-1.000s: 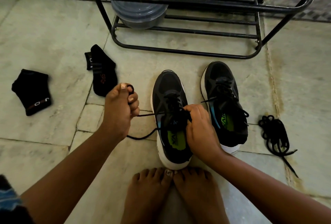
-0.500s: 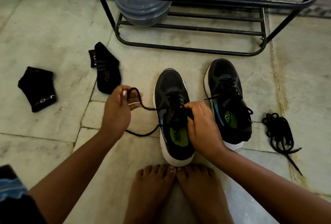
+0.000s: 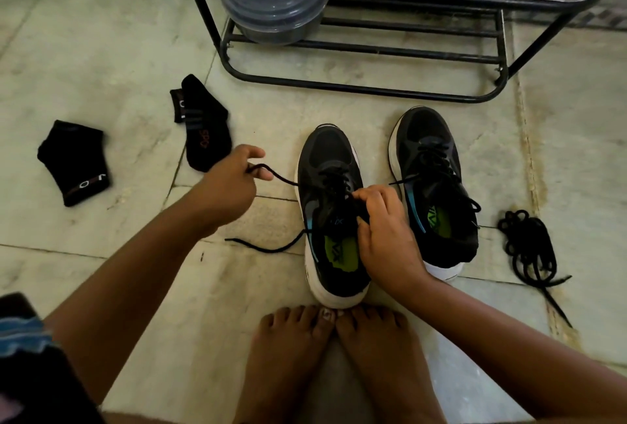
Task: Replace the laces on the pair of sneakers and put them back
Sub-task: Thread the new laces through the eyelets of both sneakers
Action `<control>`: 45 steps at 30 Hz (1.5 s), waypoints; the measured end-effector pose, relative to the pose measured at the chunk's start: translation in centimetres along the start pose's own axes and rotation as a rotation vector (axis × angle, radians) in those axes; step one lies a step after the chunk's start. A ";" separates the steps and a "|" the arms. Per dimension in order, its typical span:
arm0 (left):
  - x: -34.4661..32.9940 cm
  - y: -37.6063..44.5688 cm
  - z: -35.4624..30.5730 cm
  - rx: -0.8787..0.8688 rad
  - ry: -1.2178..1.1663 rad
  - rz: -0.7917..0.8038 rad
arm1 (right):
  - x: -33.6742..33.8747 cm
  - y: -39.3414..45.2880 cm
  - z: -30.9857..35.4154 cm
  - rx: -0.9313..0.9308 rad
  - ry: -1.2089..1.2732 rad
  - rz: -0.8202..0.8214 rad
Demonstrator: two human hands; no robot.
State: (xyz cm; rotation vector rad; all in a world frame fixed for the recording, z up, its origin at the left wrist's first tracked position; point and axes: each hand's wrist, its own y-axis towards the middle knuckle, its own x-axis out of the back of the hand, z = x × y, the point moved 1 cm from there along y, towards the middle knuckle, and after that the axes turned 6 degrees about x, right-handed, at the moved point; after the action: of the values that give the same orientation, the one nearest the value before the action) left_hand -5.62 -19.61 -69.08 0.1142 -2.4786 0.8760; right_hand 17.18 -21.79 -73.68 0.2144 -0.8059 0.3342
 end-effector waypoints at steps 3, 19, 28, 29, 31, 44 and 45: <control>-0.1 -0.6 -0.1 -0.010 -0.001 -0.074 | 0.1 -0.1 0.0 -0.001 -0.009 0.003; -0.2 -3.6 -2.0 -0.316 -0.007 -0.057 | 0.1 0.0 0.2 -0.012 -0.026 0.010; -3.6 -2.7 -0.9 -0.223 0.119 0.167 | 0.1 0.0 0.1 -0.009 -0.020 0.018; -3.5 -2.7 -1.0 -0.229 0.136 0.181 | 0.1 0.0 0.0 -0.012 -0.017 0.021; -3.2 -2.6 -0.8 -0.236 0.155 0.190 | 0.0 0.0 0.0 -0.009 -0.016 0.020; -1.4 -2.8 -1.6 -0.291 -0.167 0.012 | 1.1 3.6 1.5 0.276 -0.356 0.097; -0.7 -2.9 -2.1 -0.283 -0.286 0.013 | 1.1 3.9 1.5 0.306 -0.367 0.101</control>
State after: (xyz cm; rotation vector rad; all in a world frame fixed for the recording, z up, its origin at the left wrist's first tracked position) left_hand -3.44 -20.69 -66.39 0.1326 -2.8445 0.5354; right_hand 15.42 -18.44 -71.67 0.5337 -1.1293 0.5234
